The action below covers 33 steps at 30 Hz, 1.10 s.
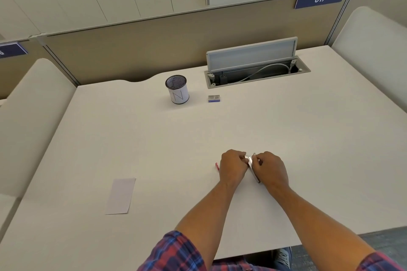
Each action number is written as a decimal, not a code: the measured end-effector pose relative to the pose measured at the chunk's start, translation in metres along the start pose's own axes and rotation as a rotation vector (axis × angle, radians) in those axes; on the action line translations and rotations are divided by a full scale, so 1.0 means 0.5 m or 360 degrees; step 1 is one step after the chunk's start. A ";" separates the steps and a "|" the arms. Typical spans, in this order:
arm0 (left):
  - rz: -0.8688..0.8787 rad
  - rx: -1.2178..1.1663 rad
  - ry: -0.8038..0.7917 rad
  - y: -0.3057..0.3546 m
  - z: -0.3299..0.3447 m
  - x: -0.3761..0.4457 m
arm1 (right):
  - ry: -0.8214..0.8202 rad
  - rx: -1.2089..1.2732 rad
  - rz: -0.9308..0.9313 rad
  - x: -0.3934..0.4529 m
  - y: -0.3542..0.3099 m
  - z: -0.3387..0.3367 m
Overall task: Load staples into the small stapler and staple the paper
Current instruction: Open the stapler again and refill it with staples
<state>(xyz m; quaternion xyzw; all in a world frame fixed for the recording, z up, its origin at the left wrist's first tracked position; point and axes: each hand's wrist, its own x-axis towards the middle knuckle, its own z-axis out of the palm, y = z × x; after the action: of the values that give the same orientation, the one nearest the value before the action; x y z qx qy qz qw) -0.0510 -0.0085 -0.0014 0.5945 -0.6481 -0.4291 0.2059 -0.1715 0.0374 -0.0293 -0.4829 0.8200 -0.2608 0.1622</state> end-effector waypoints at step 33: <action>-0.0457 -0.0208 0.0172 -0.117 -0.138 -0.019 | -0.0330 0.0333 -0.0365 -0.051 -0.117 0.095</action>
<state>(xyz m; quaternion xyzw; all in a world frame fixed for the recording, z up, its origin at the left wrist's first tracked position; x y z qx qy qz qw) 0.0393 -0.0165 -0.0083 0.6886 -0.5152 -0.4627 0.2153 -0.0933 0.0234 -0.0332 -0.5781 0.7069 -0.3103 0.2643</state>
